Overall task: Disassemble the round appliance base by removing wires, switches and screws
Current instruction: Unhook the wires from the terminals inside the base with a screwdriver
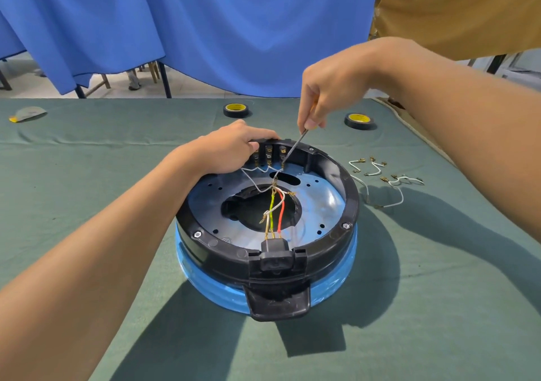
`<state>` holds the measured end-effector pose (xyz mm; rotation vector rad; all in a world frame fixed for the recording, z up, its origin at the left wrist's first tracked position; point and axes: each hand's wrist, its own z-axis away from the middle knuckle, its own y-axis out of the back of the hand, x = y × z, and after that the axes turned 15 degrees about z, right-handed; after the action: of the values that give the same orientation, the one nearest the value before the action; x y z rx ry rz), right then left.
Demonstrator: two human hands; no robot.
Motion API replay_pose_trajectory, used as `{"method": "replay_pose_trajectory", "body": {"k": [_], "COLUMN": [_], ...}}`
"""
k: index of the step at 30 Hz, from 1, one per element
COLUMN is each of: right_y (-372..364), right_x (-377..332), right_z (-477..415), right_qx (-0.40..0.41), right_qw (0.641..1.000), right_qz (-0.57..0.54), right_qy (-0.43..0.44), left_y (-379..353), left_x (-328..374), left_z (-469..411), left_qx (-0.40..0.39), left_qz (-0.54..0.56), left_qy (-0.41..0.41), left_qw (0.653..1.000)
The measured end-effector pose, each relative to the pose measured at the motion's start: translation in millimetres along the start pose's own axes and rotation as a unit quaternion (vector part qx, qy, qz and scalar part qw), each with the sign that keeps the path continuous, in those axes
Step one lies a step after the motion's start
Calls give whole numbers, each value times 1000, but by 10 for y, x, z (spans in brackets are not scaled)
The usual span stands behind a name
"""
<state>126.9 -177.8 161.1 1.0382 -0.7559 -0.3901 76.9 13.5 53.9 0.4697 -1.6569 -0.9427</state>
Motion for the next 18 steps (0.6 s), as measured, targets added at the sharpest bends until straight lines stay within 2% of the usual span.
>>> {"method": "replay_pose_trajectory", "body": {"k": [11,18], "right_y": [-50,-186], "right_x": [75,-49], "right_z": [-16,108], "right_qx": [-29,16], "right_qw": [994,998], "right_qz": [-103,-58], "right_qy": [-11,-4], "left_y": [7,10], "left_x": [25,45], "left_z": [12,37], "left_qx": [7,1], "left_qz": [12,-1], "left_qy": [-21,-5], "left_qw": [1000,1000]}}
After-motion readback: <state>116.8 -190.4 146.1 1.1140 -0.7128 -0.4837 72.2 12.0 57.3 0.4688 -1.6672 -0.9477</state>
